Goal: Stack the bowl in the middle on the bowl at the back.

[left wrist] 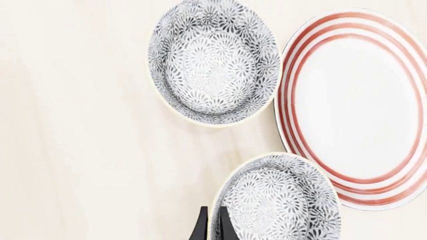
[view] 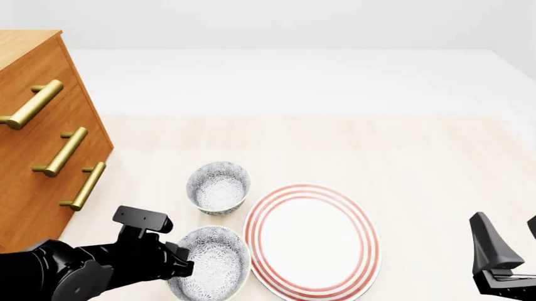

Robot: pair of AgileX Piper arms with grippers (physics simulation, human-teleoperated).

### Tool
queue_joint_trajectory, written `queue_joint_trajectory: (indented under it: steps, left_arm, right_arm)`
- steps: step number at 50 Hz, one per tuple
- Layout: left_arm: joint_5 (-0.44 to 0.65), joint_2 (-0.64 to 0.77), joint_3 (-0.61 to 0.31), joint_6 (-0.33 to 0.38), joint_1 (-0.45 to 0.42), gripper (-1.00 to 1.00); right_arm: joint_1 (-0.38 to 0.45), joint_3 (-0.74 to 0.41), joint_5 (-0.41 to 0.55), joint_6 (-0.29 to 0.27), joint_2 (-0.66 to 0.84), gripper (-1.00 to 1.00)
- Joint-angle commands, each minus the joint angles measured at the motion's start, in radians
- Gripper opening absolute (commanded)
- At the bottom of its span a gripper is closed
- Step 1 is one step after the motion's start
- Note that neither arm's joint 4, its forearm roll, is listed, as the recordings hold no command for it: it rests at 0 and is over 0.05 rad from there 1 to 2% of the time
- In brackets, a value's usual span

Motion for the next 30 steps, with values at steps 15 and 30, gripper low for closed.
queue_joint_trajectory:
  steps: [15, 30]
  left_arm:
    - [0.27, -0.259, -0.064, -0.015, -0.021, -1.0]
    - [0.526, -0.445, -0.193, -0.083, -0.107, -1.0]
  right_arm:
    - [0.002, -0.001, 0.006, -0.003, -0.006, 1.0]
    - [0.002, -0.001, 0.017, -0.005, -0.018, 1.0]
